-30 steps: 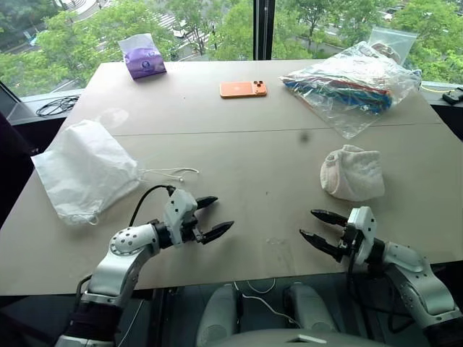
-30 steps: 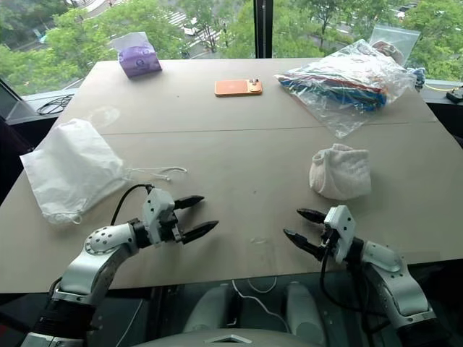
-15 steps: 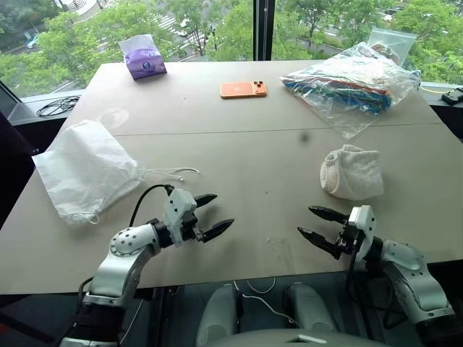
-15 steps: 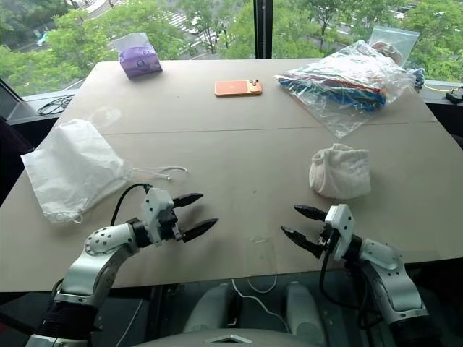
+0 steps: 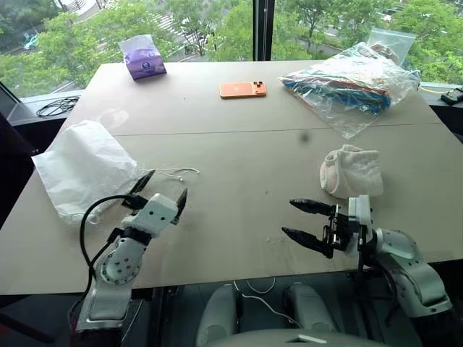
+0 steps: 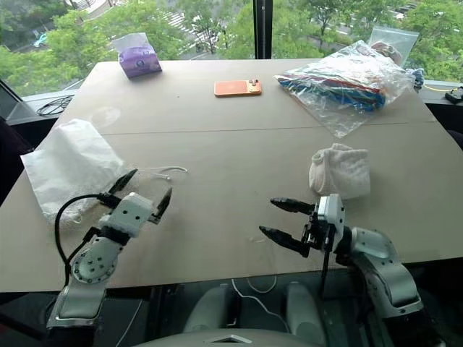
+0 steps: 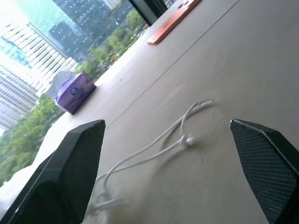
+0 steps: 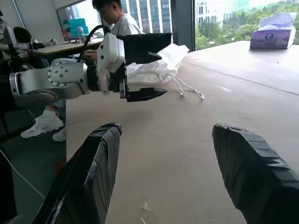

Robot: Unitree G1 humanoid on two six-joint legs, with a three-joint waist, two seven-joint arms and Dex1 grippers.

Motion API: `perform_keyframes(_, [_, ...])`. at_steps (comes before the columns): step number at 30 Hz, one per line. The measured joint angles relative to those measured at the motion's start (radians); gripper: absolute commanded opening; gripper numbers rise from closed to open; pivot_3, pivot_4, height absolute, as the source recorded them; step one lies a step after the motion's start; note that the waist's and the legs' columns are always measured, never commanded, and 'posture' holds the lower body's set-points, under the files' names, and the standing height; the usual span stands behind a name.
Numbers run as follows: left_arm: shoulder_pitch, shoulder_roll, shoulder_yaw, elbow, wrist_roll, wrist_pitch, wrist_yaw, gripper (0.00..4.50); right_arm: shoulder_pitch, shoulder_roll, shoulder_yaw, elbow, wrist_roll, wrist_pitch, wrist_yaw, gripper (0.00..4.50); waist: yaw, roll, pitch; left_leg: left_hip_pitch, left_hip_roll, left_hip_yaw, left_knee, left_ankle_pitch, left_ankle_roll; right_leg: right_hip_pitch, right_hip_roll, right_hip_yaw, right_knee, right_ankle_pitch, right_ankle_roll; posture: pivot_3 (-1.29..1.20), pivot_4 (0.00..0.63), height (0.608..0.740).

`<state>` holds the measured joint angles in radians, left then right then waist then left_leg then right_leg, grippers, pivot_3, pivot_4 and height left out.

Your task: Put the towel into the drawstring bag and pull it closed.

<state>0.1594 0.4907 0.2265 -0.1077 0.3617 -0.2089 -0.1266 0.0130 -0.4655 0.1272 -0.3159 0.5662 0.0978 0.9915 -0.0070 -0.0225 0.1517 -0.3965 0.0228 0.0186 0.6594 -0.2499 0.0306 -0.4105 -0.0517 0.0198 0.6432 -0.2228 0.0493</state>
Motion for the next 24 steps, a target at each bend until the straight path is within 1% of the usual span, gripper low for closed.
perform_keyframes(3, [0.002,0.013,0.020,0.024,0.051,0.034,0.051,4.42,-0.003,0.002,0.009,-0.011,0.000,0.014,0.001,3.32,0.010,0.000,0.000,-0.001,-0.001,0.000,0.000,0.000,0.000,0.000,-0.002,-0.001,0.000,0.000,0.000,0.00,0.150,0.740])
perform_keyframes(7, [0.004,0.045,0.027,0.054,0.075,0.065,0.076,4.42,-0.007,0.003,0.014,-0.016,-0.001,0.026,0.006,3.32,0.011,0.000,0.000,-0.001,0.000,0.000,0.000,0.000,0.000,0.000,-0.002,-0.001,0.000,0.000,0.000,0.00,0.150,0.740])
perform_keyframes(12, [0.017,0.067,0.046,0.073,0.074,0.093,0.082,4.42,-0.008,0.008,0.014,-0.016,-0.006,0.028,0.006,3.32,0.009,0.000,0.000,-0.001,0.000,0.000,0.000,0.000,0.000,-0.001,-0.003,-0.001,0.000,0.000,0.000,0.00,0.150,0.740])
perform_keyframes(18, [0.030,0.069,0.073,0.082,0.063,0.111,0.101,4.42,-0.006,0.016,0.016,-0.017,-0.010,0.028,0.008,3.32,0.003,0.000,0.000,-0.001,0.000,0.000,0.000,0.000,0.000,-0.001,-0.007,-0.001,0.000,0.000,-0.001,0.00,0.150,0.740])
perform_keyframes(24, [0.023,0.113,0.095,0.151,0.045,0.095,0.125,4.42,-0.003,0.025,0.017,-0.017,-0.014,0.020,0.010,3.32,-0.003,0.000,0.000,-0.001,0.000,0.000,-0.001,0.000,0.000,-0.001,-0.008,-0.001,0.000,0.000,-0.001,0.00,0.150,0.740])
